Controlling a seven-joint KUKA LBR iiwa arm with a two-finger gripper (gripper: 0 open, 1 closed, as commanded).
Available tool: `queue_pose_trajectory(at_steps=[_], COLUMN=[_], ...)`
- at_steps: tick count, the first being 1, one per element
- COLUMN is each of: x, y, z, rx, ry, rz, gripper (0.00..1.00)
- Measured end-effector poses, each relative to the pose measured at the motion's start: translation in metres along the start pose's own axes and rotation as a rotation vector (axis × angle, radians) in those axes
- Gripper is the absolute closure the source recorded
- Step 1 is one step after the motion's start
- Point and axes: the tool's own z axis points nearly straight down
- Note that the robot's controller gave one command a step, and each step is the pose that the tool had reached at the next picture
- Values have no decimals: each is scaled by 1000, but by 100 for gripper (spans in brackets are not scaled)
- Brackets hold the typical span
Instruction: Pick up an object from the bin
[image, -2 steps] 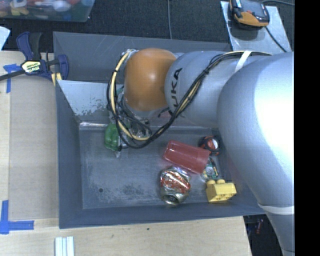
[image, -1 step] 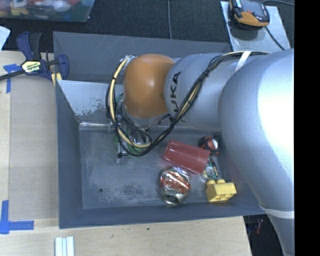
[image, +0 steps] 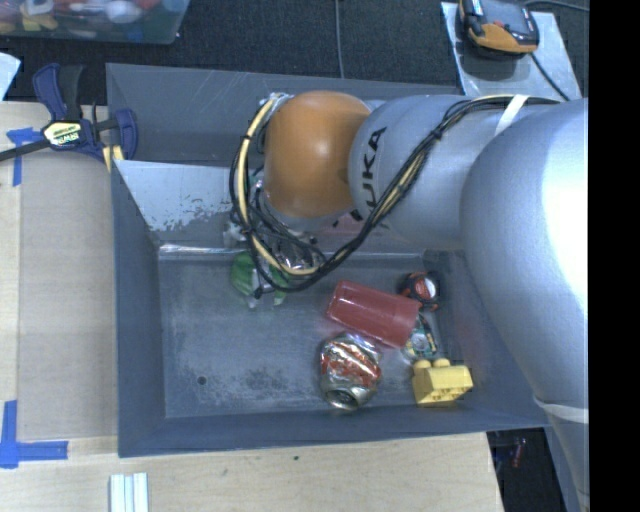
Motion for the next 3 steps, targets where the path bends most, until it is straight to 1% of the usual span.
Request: queue_pose_trajectory(at_steps=[1, 2, 3], x=[14, 7, 7], y=[-38, -16, -16], z=[31, 29, 29], rx=[1, -1, -1], ry=[25, -2, -2], rz=[51, -92, -92], gripper=[0, 100, 100])
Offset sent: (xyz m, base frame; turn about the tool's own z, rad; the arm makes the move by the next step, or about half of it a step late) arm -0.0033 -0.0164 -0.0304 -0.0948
